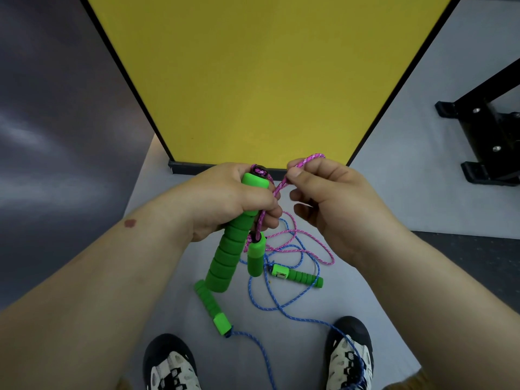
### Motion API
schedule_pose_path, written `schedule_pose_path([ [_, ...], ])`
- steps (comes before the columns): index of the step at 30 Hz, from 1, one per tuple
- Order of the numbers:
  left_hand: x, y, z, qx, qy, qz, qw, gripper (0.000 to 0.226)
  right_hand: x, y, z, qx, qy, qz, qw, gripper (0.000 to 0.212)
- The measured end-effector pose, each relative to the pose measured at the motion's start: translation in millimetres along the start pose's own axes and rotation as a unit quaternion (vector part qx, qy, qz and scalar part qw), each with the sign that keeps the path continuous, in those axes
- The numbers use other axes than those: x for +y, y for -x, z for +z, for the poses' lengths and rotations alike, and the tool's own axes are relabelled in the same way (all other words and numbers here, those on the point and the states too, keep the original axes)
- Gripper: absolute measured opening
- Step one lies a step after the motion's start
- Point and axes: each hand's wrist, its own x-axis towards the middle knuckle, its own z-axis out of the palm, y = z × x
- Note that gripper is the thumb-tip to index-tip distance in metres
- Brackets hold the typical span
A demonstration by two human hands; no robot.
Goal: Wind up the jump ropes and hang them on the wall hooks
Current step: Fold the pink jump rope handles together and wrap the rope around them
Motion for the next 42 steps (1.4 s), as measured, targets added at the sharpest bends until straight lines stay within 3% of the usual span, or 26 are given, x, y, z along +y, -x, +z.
schedule_pose_path([
  [8, -0.9, -1.2, 0.1, -0.009, 0.005, 0.006, 1.000, 0.016, -4.4, -2.9, -5.1, 0.094, -0.035, -0.028, 0.995, 0.006],
  [13, -1.5, -2.0, 0.2, -0.009, 0.000, 0.006, 1.000, 0.016, -2.6, -2.2, -2.8, 0.028, -0.032, 0.010, 0.999, 0.003],
  [16, -1.9, -2.9, 0.2, -0.014, 0.000, 0.007, 1.000, 0.031, 1.8, 0.1, 0.3, -0.049, 0.025, 0.028, 0.998, 0.003],
  [21, -4.5, -4.4, -0.6, -0.007, -0.003, 0.007, 1.000, 0.037, -1.5, 0.9, -0.9, -0.027, 0.115, -0.057, 0.991, 0.004],
  [25, -5.0, -7.3, -3.2, 0.002, -0.040, 0.015, 0.999, 0.055, 0.0, 2.0, 0.2, -0.019, 0.153, -0.103, 0.983, 0.005],
  [29, -7.1, -6.9, -3.5, -0.010, -0.063, 0.026, 0.998, 0.054, -4.3, 2.7, 0.7, -0.008, 0.081, -0.105, 0.991, 0.008],
  [34, -9.7, -9.5, -4.9, -0.020, 0.000, 0.015, 1.000, 0.050, -5.5, 1.5, 3.3, -0.002, -0.046, -0.057, 0.997, 0.008],
  [38, -9.0, -7.6, -7.5, -0.037, 0.057, 0.013, 0.998, 0.041, -8.5, -0.1, 5.4, 0.003, -0.153, -0.009, 0.988, 0.008],
  [42, -10.0, -7.7, -7.2, -0.058, 0.076, 0.008, 0.995, 0.048, -11.3, 0.0, 4.3, 0.000, -0.221, 0.016, 0.975, 0.006],
])
